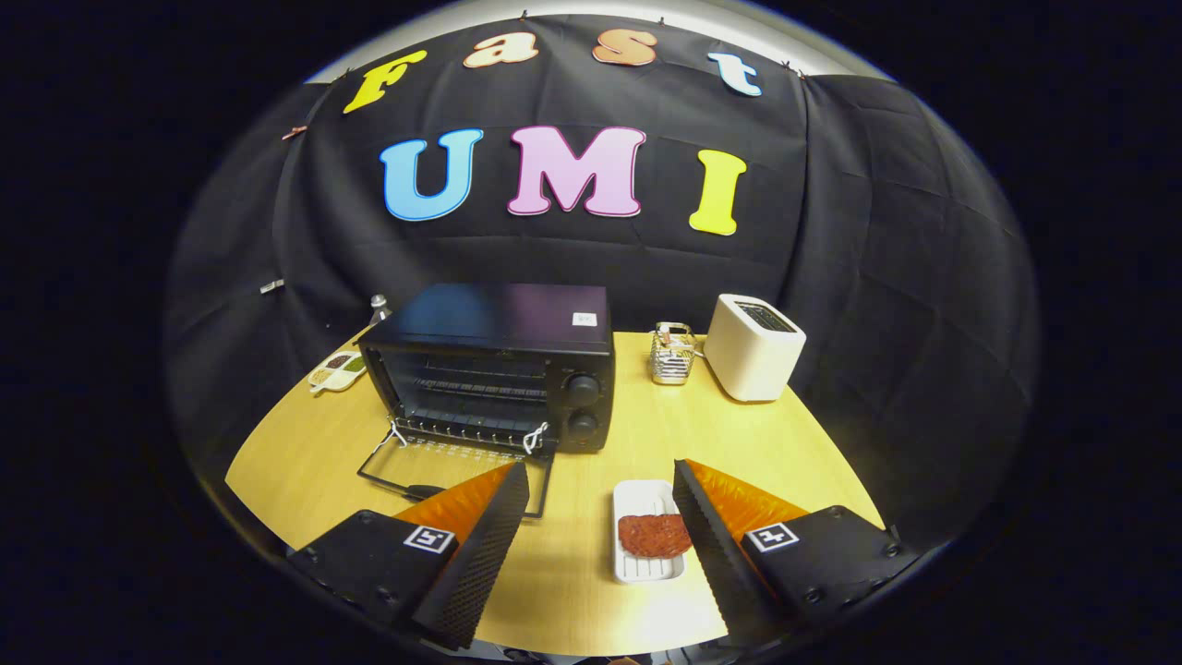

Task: Open the toaster oven, put the food inside, and close the toaster oven door.

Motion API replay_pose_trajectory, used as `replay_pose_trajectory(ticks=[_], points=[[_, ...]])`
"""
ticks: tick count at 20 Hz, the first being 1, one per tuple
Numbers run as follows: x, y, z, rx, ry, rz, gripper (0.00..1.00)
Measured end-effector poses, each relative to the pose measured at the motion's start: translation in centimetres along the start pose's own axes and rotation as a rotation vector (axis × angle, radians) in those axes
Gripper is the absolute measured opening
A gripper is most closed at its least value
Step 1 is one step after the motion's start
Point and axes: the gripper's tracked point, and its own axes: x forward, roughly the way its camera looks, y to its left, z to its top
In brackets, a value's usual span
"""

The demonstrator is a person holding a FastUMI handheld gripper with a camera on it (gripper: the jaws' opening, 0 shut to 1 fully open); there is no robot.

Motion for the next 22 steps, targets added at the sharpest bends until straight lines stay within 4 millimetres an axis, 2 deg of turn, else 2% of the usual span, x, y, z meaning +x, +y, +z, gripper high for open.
replay_pose_trajectory(ticks=[2,5,9,14,22], points=[[0.6,-2.2,0.2,0.004,0.017,-0.008,0.98],[1.7,-4.3,-0.6,0.040,0.069,0.018,0.98],[3.6,-5.9,-2.1,0.115,0.146,0.115,0.98],[6.7,-8.2,-6.0,0.217,0.274,0.192,0.99],[8.8,-9.6,-12.8,0.291,0.472,0.334,0.97]])
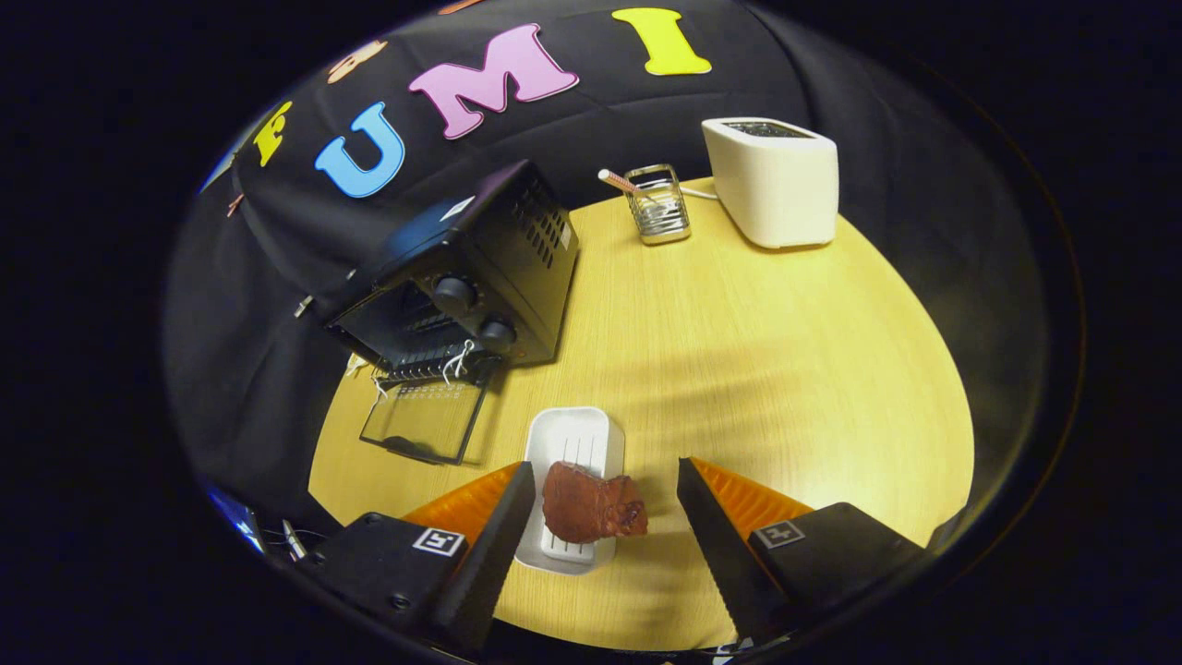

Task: Open the toaster oven, put the food inside, and close the toaster oven door.

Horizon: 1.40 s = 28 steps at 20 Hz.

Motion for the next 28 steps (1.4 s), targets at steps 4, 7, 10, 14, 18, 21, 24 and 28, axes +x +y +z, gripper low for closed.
replay_pose_trajectory(ticks=[4,7,10,14,18,21,24,28], points=[[0.5,-0.5,-1.0,0.055,0.058,0.059,0.84],[1.0,-0.2,-2.0,0.125,0.114,0.097,0.55],[1.0,-0.1,-2.0,0.179,0.146,0.126,0.34],[1.1,-0.2,-2.1,0.200,0.167,0.161,0.24],[0.6,0.0,-1.5,0.219,0.153,0.178,0.16],[0.4,0.0,-1.3,0.209,0.149,0.173,0.13],[-0.3,0.2,-0.7,0.257,0.137,0.158,0.13],[-2.0,0.6,-0.6,0.295,0.107,0.090,0.13]])
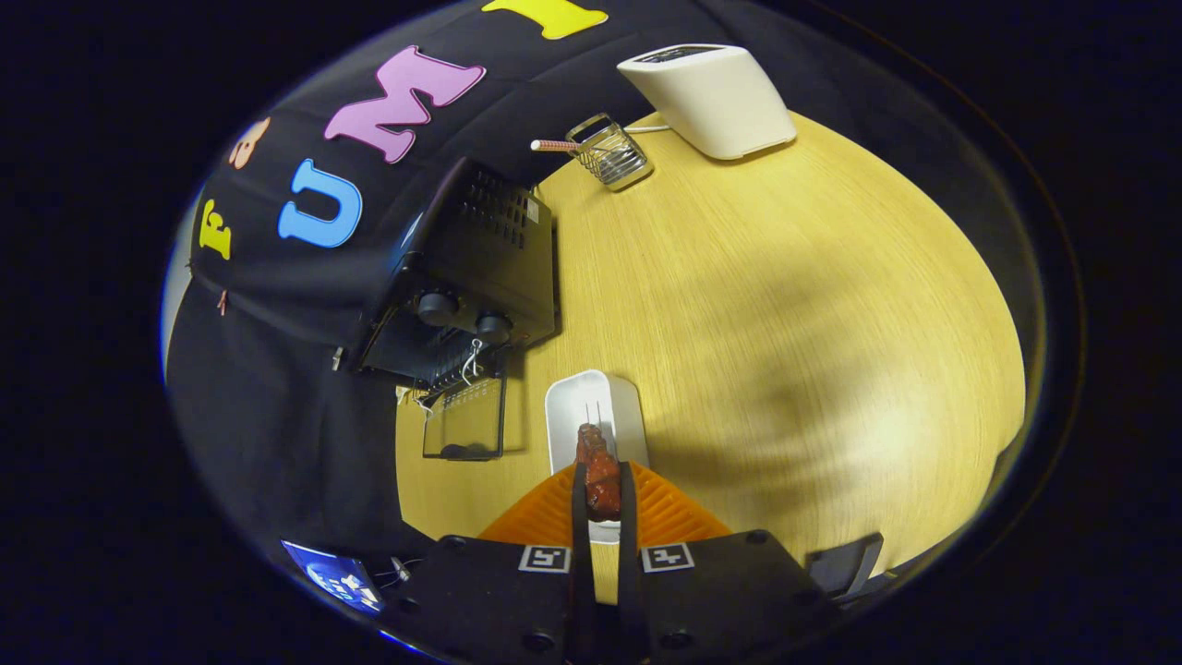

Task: Open the toaster oven, put the food inside, and close the toaster oven door.

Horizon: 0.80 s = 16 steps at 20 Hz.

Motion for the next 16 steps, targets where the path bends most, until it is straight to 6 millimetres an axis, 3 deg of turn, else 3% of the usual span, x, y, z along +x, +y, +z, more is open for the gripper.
replay_pose_trajectory(ticks=[7,16], points=[[-2.6,6.1,-2.3,0.033,-0.091,-0.016,0.13],[-1.1,15.7,-5.4,0.030,-0.198,0.078,0.13]])
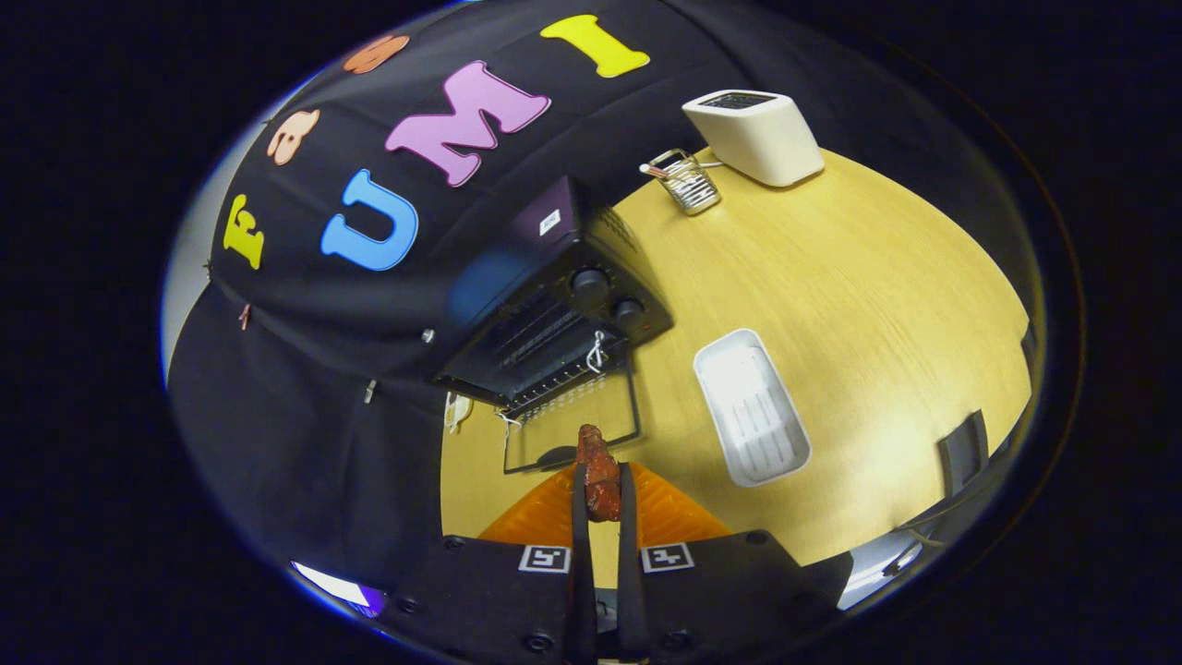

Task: Open the toaster oven, put the food inside, and close the toaster oven door.

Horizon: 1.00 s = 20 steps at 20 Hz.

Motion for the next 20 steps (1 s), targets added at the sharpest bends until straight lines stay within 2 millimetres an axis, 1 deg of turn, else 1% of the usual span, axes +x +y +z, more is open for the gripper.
replay_pose_trajectory(ticks=[2,6,8,11,13,17,20], points=[[1.0,2.1,-0.5,-0.009,-0.016,0.029,0.13],[3.9,5.5,-0.9,-0.002,-0.029,0.069,0.13],[5.7,6.8,-0.8,-0.005,-0.044,0.081,0.13],[9.0,8.5,-0.2,-0.006,-0.084,0.095,0.13],[11.3,9.2,0.4,-0.010,-0.128,0.107,0.13],[16.7,9.3,0.8,0.040,-0.174,0.090,0.13],[19.4,9.5,2.0,0.072,-0.240,0.092,0.13]])
